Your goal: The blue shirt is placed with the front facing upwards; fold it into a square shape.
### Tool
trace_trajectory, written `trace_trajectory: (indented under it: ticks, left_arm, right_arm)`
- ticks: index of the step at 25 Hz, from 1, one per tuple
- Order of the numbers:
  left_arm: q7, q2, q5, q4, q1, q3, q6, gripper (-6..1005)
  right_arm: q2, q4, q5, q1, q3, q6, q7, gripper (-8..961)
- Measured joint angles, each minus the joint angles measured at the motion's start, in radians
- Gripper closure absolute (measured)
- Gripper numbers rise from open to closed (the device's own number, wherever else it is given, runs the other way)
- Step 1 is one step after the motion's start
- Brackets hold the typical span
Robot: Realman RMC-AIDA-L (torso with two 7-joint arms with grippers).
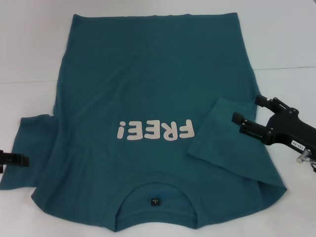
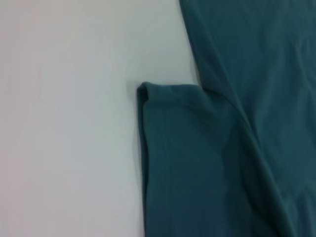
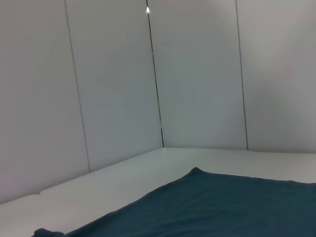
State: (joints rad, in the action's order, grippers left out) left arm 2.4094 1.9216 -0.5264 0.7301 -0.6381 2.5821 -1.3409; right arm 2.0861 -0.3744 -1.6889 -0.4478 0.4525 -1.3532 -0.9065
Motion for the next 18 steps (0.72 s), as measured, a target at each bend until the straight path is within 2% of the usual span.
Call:
trace_trajectory:
  ticks: [12,18]
  left_arm:
    - [0.008,0.017,0.040,-0.002,-0.002,0.000,0.032,124]
    - [0.024,0.020,0.041,-0.002,-0.003,-0.034,0.056,124]
  right_arm:
    - [0.000,0.002,0.000,0.000,0.000,0.001,0.000,7]
    - [0.000,0.002,0.000,0.000,0.000,0.002,0.000,7]
